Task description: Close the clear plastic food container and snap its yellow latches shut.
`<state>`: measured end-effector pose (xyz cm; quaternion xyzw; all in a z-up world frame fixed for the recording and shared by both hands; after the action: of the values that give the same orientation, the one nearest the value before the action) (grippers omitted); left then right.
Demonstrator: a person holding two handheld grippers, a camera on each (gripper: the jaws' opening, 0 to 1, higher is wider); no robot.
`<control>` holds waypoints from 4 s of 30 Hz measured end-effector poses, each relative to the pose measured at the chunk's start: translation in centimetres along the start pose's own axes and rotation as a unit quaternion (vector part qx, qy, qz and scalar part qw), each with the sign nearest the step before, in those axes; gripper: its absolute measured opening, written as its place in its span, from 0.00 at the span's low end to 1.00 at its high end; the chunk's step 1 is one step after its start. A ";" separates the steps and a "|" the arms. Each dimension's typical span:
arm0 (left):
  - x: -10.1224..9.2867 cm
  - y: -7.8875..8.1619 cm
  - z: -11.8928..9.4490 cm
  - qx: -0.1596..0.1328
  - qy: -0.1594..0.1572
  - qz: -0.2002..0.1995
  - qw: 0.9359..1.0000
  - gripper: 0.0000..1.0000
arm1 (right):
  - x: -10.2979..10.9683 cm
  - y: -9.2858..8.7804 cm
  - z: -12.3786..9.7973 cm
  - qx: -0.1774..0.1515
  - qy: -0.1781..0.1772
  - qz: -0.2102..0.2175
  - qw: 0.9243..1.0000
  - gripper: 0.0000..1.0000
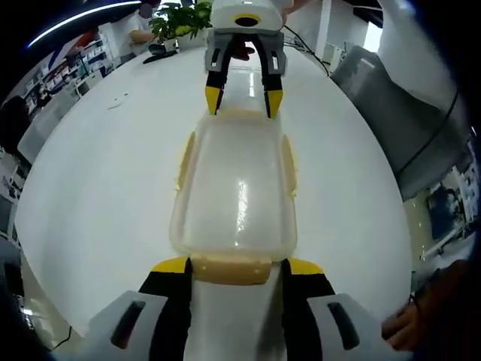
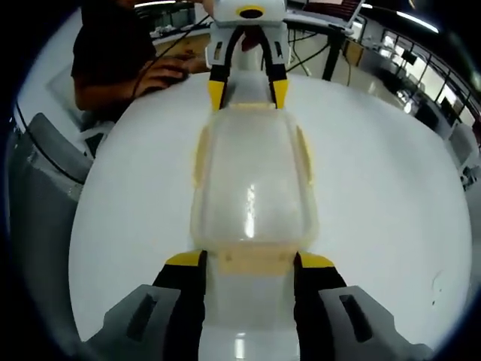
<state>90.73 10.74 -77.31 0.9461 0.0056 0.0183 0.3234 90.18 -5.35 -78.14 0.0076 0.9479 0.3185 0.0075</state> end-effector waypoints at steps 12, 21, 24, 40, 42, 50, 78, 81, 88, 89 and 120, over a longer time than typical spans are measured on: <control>0.0 -0.4 -0.3 0.007 -0.005 0.009 1.000 0.34 | 0.1 0.2 0.1 0.003 0.003 -0.006 1.000 0.38; 0.1 -0.4 -0.3 0.008 -0.004 0.012 1.000 0.34 | 0.2 0.2 -0.1 0.010 0.002 -0.003 1.000 0.38; 0.2 -0.4 -0.3 0.007 -0.003 0.012 1.000 0.34 | 0.1 0.2 -0.1 0.010 0.003 -0.004 1.000 0.37; -0.1 -0.8 -1.3 0.023 -0.002 -0.008 1.000 0.32 | 0.5 1.3 -0.8 0.029 0.006 -0.014 0.999 0.35; -0.2 -0.7 -1.7 0.027 -0.003 -0.011 1.000 0.32 | 0.8 1.7 -1.3 0.029 0.007 -0.019 0.999 0.35; -0.6 2.2 -4.0 0.030 0.003 -0.010 1.000 0.32 | 1.2 2.2 -3.7 0.045 0.006 -0.020 0.999 0.35; -0.8 14.7 -2.7 0.031 0.000 0.031 0.999 0.32 | 1.1 -2.2 -14.8 0.057 -0.012 -0.004 0.998 0.35; -0.8 16.0 -1.4 0.031 -0.004 0.039 0.999 0.32 | 1.2 -3.5 -15.7 0.059 -0.015 0.002 0.998 0.35; -0.7 18.1 1.1 0.034 -0.008 0.049 0.998 0.32 | 1.4 -6.4 -17.4 0.062 -0.019 0.017 0.998 0.35; -0.7 18.3 1.4 0.033 -0.009 0.050 0.998 0.32 | 1.4 -6.8 -17.5 0.062 -0.019 0.019 0.998 0.35; -0.8 22.6 8.3 0.022 -0.011 0.082 0.996 0.32 | 2.6 -14.2 -20.1 0.077 -0.035 0.033 0.996 0.36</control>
<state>90.21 -12.20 -70.09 0.9505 -0.0752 0.0347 0.2996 87.08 -28.70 -70.72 0.0502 0.9679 0.2446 0.0298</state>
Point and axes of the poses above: the point that each gripper's makers call its tool centre point, and the gripper's own axes: z roughly forward along the fingers, x roughly to its left, y roughly out of its top, the point moved 1 cm from there along -z, roughly backward along the fingers, and after that the axes turned 8 degrees about -x, right-handed, at the moved point
